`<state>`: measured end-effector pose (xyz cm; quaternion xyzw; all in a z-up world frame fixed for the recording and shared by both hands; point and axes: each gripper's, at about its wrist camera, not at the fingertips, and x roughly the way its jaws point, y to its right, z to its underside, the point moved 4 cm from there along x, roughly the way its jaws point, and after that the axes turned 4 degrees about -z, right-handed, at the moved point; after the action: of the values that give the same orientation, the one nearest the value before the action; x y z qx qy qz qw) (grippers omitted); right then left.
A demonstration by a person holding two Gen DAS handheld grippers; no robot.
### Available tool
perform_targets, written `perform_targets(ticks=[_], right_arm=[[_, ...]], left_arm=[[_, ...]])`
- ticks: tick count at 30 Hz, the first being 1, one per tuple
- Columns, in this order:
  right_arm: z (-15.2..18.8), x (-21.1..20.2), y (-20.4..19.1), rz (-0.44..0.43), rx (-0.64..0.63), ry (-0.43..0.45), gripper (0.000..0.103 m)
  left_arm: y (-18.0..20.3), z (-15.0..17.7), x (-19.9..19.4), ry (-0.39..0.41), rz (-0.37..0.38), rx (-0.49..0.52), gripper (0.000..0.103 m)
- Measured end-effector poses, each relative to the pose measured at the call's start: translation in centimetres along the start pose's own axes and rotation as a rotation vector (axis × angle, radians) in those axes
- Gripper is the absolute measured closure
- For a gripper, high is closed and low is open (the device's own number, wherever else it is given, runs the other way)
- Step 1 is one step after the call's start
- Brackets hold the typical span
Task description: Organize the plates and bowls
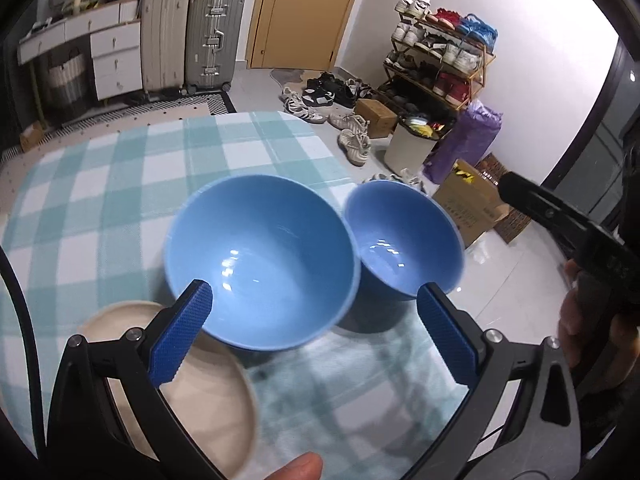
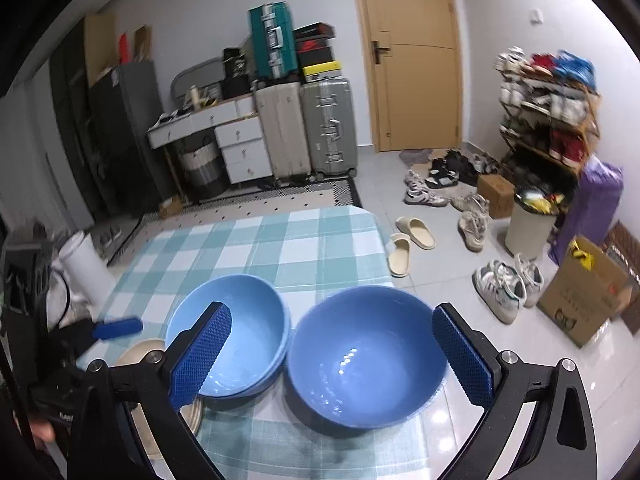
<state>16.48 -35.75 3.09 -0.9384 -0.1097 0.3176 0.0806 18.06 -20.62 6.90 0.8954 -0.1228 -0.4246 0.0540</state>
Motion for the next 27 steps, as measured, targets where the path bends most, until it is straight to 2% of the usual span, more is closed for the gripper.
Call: perform_targets(ticks=[8, 16, 20, 27], right_arm=[[1.6, -0.9, 4.2, 0.053, 0.049, -0.008, 0.001], [3.7, 0.2, 8.5, 0.074, 0.132, -0.038, 0.001], [4.4, 1.0, 10.2, 0.076, 0.16, -0.053, 0.001], [5.2, 2.9, 11.1, 0.072, 0.158, -0.081, 0.002]], left_arm=[[4.0, 1.9, 1.7, -0.04, 0.063, -0.032, 0.001], [7.6, 3.4, 3.7, -0.111, 0.17, -0.05, 0.002], [8.7, 3.8, 4.9, -0.125, 0.17, -0.066, 0.003], [8.7, 3.5, 7.4, -0.137, 0.121, -0.085, 0.011]])
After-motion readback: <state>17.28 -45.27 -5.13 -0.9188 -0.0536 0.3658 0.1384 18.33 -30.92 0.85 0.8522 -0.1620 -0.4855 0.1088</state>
